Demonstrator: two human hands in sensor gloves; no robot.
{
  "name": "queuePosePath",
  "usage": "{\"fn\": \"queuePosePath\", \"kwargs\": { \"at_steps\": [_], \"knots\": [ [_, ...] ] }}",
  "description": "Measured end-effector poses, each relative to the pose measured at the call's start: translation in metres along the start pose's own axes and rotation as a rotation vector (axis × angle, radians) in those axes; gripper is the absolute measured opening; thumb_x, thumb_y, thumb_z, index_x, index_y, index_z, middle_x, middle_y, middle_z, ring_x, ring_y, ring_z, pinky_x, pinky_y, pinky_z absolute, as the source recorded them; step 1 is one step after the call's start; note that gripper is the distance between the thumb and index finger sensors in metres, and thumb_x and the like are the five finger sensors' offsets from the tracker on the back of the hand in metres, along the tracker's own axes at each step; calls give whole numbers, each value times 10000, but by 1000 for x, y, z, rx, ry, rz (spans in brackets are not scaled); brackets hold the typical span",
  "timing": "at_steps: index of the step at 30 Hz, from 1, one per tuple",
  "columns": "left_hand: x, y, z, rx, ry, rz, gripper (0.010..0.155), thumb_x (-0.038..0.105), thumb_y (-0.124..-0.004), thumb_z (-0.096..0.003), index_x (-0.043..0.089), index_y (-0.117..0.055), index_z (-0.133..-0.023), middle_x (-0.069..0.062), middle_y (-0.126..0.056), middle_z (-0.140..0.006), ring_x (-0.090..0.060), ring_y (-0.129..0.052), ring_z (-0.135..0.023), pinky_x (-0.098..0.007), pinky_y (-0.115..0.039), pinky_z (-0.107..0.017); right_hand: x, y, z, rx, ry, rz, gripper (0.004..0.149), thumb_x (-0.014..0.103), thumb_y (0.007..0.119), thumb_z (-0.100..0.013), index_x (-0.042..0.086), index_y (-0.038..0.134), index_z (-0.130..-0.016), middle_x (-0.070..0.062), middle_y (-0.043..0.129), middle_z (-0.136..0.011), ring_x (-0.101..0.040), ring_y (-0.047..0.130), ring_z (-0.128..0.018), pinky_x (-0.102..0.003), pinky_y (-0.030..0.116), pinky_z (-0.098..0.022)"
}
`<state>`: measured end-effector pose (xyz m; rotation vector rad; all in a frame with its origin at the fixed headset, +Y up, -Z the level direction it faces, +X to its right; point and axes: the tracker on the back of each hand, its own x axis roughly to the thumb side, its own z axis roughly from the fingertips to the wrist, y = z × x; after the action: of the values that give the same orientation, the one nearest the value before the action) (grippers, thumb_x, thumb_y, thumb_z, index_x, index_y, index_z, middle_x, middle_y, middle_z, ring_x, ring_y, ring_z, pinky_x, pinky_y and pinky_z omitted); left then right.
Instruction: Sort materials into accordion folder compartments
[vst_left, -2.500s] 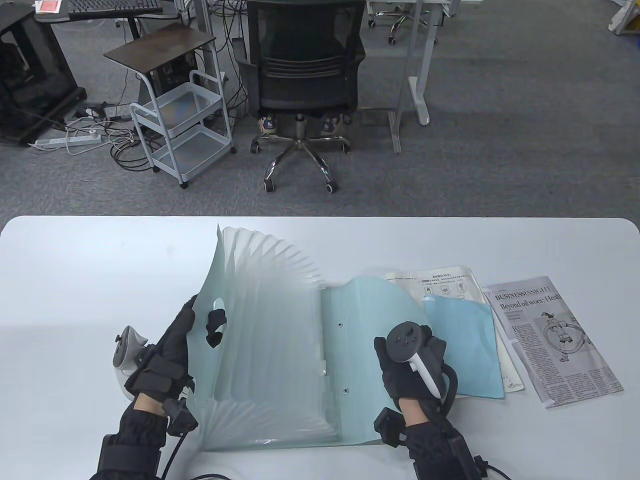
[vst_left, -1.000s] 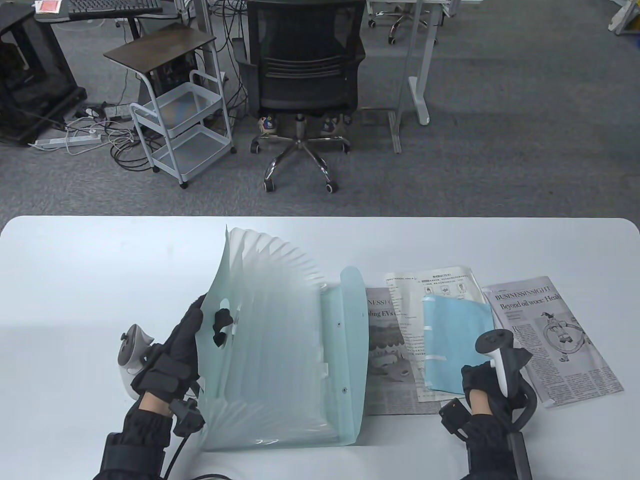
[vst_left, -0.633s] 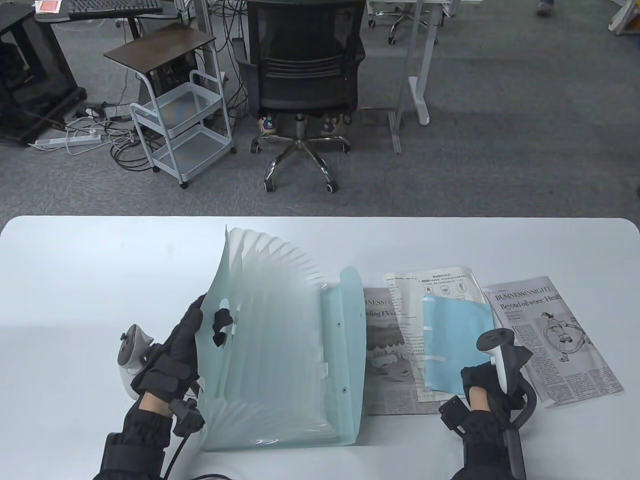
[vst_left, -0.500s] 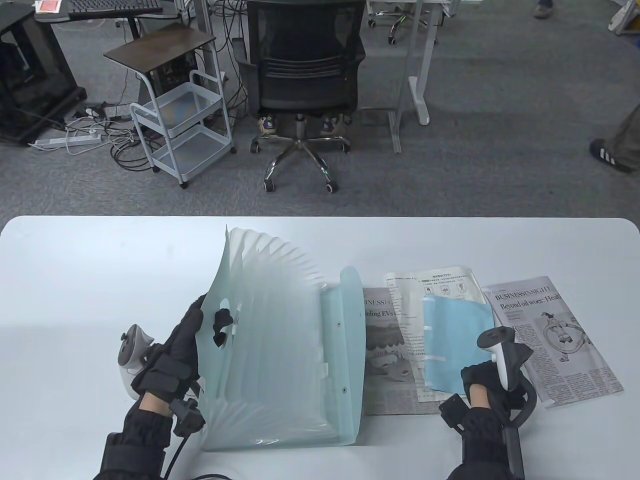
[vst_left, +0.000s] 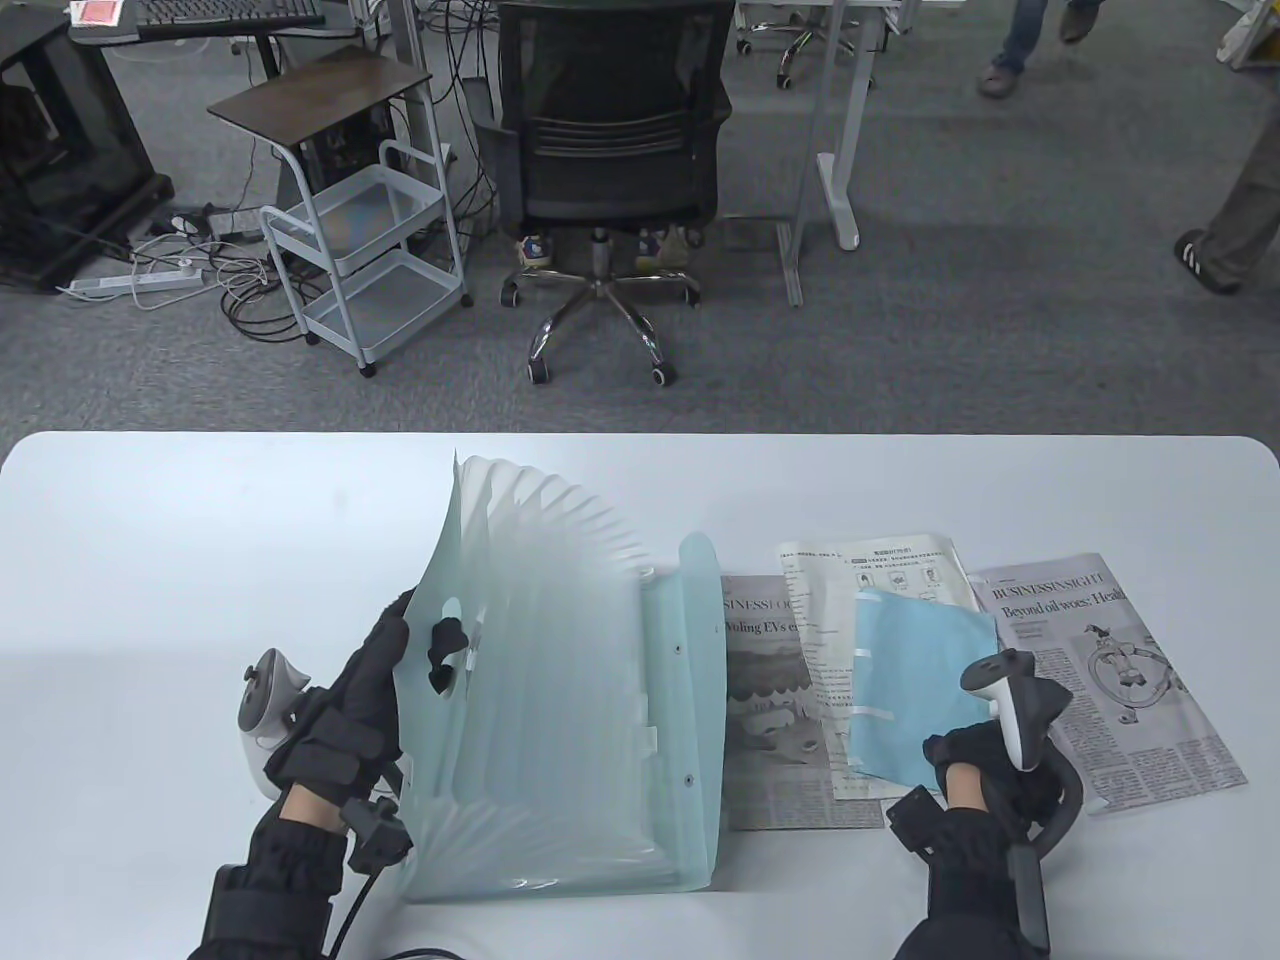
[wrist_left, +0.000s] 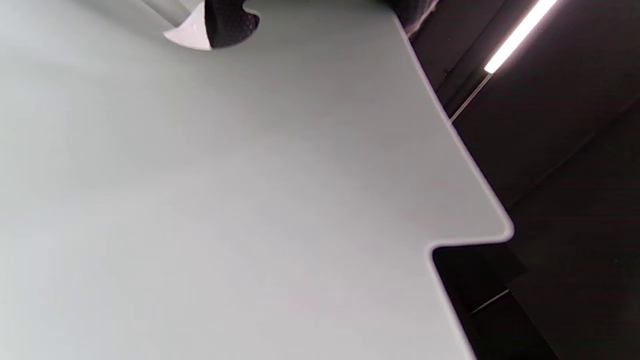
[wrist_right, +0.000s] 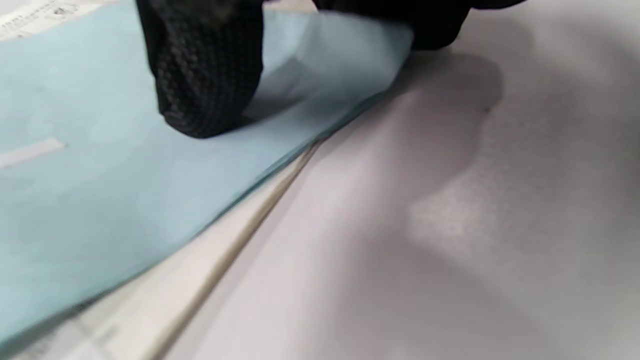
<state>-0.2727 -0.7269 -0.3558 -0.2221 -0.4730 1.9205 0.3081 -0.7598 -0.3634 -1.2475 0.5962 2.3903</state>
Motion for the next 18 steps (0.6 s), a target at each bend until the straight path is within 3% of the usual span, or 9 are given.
{"fn": "queuePosePath", "kwargs": {
  "at_steps": [5,10,18],
  "knots": [
    [0,0,0,-1,0,2,712,460,-544,-747,59,-221,-1239,-235,-535,-1142,-579,-120,-1142,-709,-178,-718,3,1,3,-43,-14,30,852,387,781,-547,-56,332,-1119,-184,593,-962,-488,610,-857,-751,433,-606],
    [0,0,0,-1,0,0,711,460,-543,-747,59,-223,-1239,-234,-535,-1142,-579,-120,-1142,-709,-178,-718,4,0,6,-88,0,64,794,393,790,-544,12,399,-1120,-169,623,-1009,-413,722,-808,-619,607,-626],
    [-1,0,0,-2,1,2,711,458,-548,-745,60,-227,-1239,-236,-537,-1142,-577,-121,-1143,-709,-179,-717,3,0,3,-112,2,50,751,385,800,-543,8,452,-1092,-157,683,-954,-332,801,-723,-568,663,-603]
  ]
}}
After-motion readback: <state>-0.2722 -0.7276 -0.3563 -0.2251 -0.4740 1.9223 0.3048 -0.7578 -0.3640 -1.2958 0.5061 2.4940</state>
